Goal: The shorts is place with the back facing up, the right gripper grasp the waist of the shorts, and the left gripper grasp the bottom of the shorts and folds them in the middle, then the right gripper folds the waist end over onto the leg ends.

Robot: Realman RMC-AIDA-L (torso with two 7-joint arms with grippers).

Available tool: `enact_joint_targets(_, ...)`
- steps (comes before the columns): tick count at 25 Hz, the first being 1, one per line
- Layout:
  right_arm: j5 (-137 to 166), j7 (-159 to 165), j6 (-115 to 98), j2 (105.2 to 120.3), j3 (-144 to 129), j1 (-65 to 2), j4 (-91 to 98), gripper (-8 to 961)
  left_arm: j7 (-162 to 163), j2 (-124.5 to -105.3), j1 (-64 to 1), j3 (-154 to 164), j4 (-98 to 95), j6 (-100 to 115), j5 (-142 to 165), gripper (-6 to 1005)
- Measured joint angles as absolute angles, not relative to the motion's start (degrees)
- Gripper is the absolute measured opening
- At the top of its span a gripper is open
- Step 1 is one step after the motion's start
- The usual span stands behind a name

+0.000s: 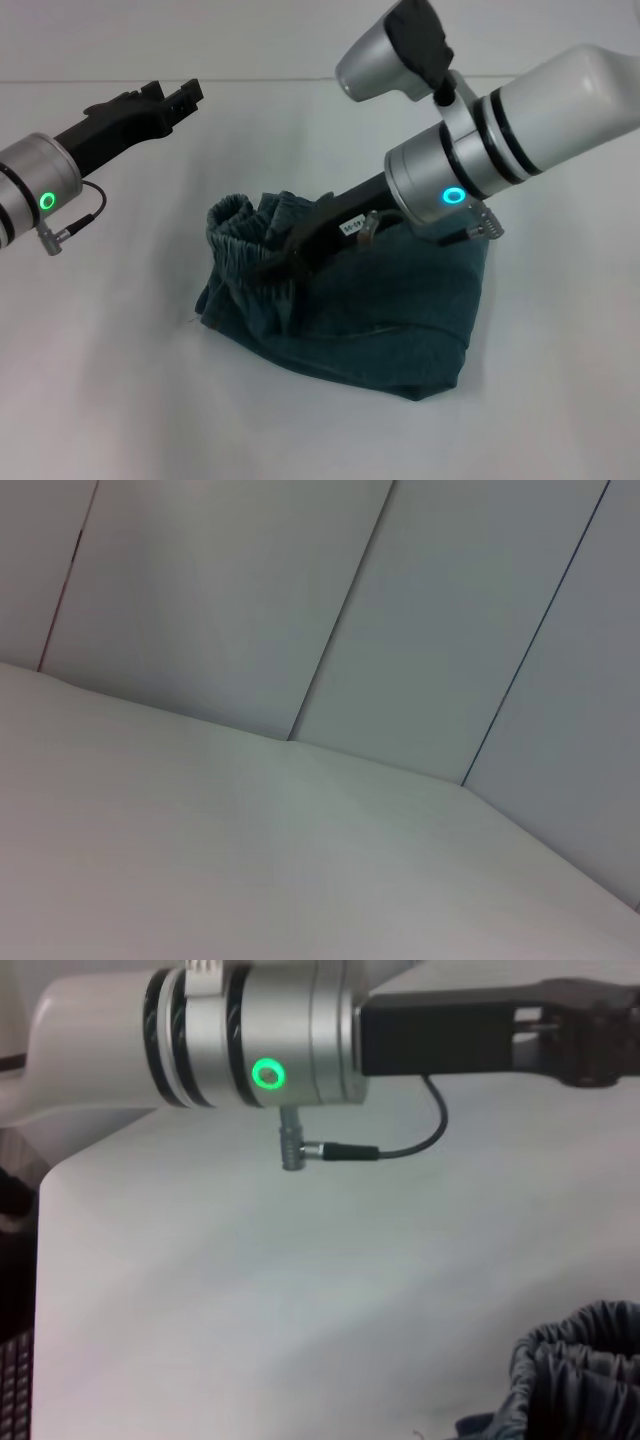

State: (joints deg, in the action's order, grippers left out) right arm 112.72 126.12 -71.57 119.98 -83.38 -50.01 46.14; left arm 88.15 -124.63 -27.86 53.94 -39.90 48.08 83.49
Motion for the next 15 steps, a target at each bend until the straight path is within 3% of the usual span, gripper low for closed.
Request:
enact_joint_targets(4, 112.6, 126.1, -69.6, 119.96, -83.2, -47.5, 49.7, 389, 88.1, -124.63, -27.9, 53.9, -40.0, 48.1, 83.5, 610)
enact_joint_targets(7, 112.7, 125.9, -67.7, 119.85, -83.2, -46.8, 50.6, 643, 88.1, -124.61, -28.1, 54.0, -40.0, 48.1, 83.5, 610)
enact_joint_targets(13, 112.8, 124.2, -65.9, 120.14, -83.7, -48.6, 49.3, 847, 88.1, -124.55, -28.5, 54.0, -39.9, 48.3, 83.5, 609)
enact_joint_targets(15, 112.4, 123.3, -66.0, 120.3, -83.9, -49.7, 48.3, 874, 88.0, -124.54, -28.5, 54.0, -39.8, 48.4, 83.5, 609)
